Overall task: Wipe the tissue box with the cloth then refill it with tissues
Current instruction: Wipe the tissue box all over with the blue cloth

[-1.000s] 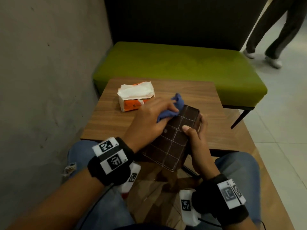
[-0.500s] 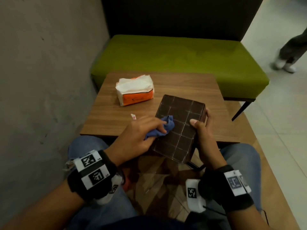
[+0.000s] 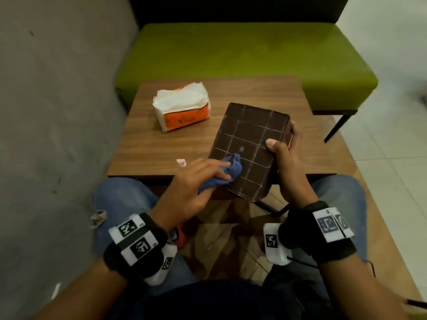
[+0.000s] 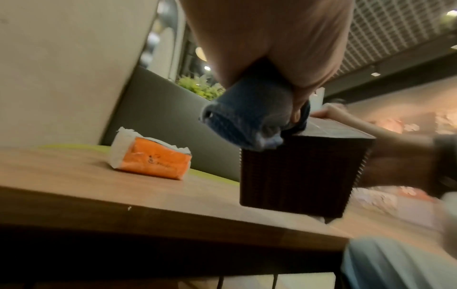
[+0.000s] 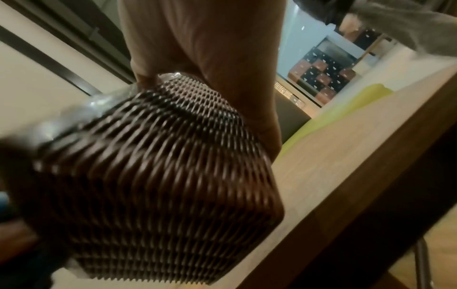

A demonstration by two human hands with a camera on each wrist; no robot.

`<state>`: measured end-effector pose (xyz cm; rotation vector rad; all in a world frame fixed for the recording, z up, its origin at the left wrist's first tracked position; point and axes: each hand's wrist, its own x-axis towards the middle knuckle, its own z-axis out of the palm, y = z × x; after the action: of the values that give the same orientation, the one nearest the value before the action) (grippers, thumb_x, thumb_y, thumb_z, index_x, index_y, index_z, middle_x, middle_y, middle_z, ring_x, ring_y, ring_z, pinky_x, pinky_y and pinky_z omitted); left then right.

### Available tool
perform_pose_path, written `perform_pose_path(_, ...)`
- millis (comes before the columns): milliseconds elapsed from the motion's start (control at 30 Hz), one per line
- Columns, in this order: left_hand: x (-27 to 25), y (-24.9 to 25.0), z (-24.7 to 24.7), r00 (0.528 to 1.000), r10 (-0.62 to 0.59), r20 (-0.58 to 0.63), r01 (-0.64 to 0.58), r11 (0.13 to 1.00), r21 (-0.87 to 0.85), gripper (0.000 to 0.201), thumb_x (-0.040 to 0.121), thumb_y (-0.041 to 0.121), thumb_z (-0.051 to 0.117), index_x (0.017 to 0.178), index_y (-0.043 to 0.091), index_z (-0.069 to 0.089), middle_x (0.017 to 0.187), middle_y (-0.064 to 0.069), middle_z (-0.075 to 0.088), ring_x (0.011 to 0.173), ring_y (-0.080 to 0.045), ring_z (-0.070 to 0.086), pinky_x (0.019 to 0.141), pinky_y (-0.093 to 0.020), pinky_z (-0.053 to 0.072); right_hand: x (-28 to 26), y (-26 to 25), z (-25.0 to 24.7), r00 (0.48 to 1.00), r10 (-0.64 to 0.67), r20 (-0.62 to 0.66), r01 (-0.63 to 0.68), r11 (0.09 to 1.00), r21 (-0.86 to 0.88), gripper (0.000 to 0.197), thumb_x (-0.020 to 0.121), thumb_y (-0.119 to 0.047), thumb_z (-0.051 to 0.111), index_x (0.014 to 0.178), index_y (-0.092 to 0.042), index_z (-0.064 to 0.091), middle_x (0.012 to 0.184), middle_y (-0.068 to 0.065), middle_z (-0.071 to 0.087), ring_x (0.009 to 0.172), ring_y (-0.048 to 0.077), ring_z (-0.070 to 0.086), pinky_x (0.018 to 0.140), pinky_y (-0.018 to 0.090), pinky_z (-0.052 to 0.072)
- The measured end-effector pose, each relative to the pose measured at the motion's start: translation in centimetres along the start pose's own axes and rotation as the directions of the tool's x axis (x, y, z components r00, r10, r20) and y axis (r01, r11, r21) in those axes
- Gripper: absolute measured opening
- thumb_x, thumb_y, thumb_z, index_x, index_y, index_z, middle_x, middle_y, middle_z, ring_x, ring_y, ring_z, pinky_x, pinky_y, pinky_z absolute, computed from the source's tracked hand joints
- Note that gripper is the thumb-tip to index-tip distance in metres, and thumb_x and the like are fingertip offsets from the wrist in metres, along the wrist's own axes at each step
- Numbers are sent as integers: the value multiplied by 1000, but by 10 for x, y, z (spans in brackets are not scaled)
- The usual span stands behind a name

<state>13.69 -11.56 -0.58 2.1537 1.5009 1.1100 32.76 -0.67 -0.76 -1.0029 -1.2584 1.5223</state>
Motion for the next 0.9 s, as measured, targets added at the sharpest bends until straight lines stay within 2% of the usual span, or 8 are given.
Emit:
perform_pose_path(167,27,-7,-10,950,-129,-283,113,991,-70,27,78,-6,63,99,11,65,112,-1,63,109,-6,57,97,-26,46,-3,-3,12,999,-28,28,27,1000,15,55,80,-28,60,127,-40,33,113,-10,62,103,16,66,83,37,58)
perform_pose_path(333,9,30,17,989,145,25,-145,989,14,36,76,-8,61,105,13,63,122,-6,62,114,-16,56,97,-30,44,7,-8,17,996,-76,-45,78,996,53,67,78,-26,63,137,-18,32,115,-1,61,104,15,64,93,39,53)
perform_pose_path(467,58,13,-12,993,-14,-114,12,1000,-13,21,79,-3,64,96,9,66,112,-5,66,107,-12,57,94,-26,44,-5,3,19,999,-12,44,11,999,31,70,76,-36,65,137,-26,32,122,0,60,106,19,65,85,39,57)
perform_pose_path(567,81,13,-16,980,-47,-196,43,999,-24,16,79,1,66,93,9,67,105,-4,67,102,-14,60,91,-35,47,-6,5,22,999,16,42,-17,1000,21,72,72,-41,65,136,-29,34,127,8,57,109,24,64,86,44,57)
perform_pose_path(667,58,24,-4,998,49,-47,-47,998,50,21,80,-2,64,97,9,68,115,-5,65,109,-14,57,95,-28,44,0,-1,15,1000,15,-6,-15,1000,24,47,84,-34,58,125,-40,36,118,4,60,102,14,67,79,33,58)
perform_pose_path(767,32,20,-5,991,93,99,-96,995,26,21,81,-1,65,99,9,67,117,-5,65,112,-13,57,97,-30,45,2,-1,6,1000,1,13,-1,1000,21,50,82,-36,59,124,-44,34,113,-5,61,98,10,68,77,28,59)
perform_pose_path(833,38,10,-10,999,33,33,-33,999,18,22,81,-2,63,100,9,66,118,-4,63,113,-12,56,97,-33,45,0,0,11,999,10,50,-11,1000,24,62,78,-36,61,132,-38,32,116,-5,60,102,17,67,82,37,59)
perform_pose_path(900,53,3,-12,979,-85,-186,85,996,-8,22,80,-3,62,98,9,65,116,-3,63,112,-12,56,97,-35,46,-1,1,19,997,6,75,-7,1000,7,72,76,-38,65,137,-32,29,119,-3,58,101,15,67,82,37,59)
